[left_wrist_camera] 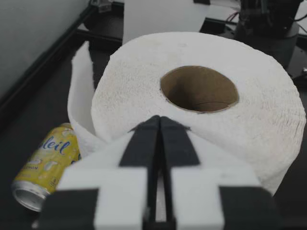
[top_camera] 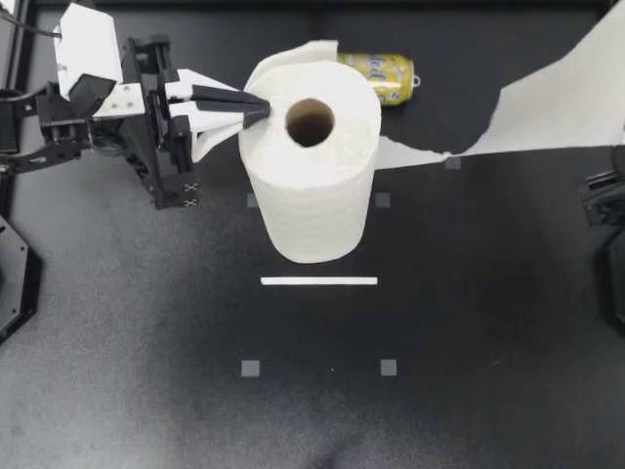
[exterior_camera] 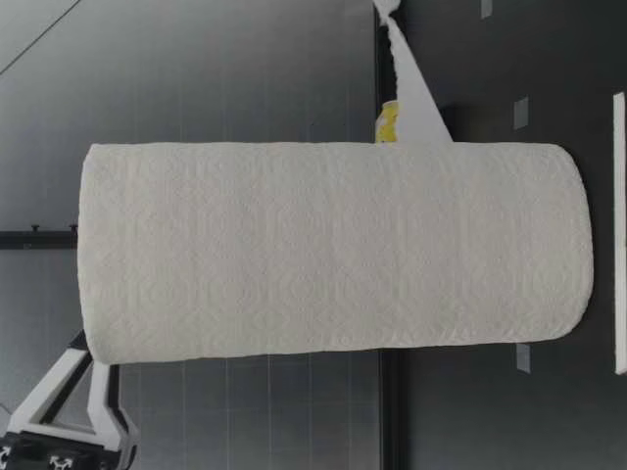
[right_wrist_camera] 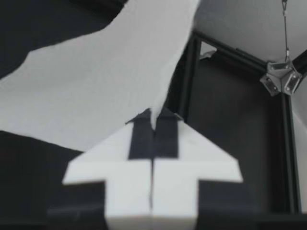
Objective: Pick up a piece of paper towel and place it on the spilled liquid.
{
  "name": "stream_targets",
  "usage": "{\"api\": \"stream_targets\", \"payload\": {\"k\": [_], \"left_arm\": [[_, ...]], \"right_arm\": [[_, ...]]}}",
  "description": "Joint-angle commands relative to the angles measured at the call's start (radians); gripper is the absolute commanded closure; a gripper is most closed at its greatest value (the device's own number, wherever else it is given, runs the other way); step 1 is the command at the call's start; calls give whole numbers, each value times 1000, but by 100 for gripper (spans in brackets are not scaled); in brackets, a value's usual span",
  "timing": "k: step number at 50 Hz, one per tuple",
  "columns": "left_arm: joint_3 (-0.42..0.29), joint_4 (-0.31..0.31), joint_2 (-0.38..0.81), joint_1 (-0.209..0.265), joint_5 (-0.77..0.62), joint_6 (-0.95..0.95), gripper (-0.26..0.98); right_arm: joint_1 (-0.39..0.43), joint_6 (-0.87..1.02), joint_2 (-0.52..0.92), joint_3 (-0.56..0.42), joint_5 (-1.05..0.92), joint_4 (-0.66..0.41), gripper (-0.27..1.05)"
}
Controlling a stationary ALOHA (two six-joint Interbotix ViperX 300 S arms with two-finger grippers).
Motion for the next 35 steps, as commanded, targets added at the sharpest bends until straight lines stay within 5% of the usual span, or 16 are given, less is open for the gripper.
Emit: {"api": "stream_targets", "payload": {"k": [1,12,20,35], "left_arm": [[5,-2,25,8,17,-3,61],[3,-5,28,8,12,-3,61],[2,-8,34,8,-5,-3,61],[-3,-11,44,8,-14,-3,61]], "right_arm": [[6,-5,-35,-3,18,-25,91],[-6,-31,-133,17,14,-92,91],[-20,-18,-193,3,-293,-258,91],[-169,60,-207,-57,-690,-354,91]]}}
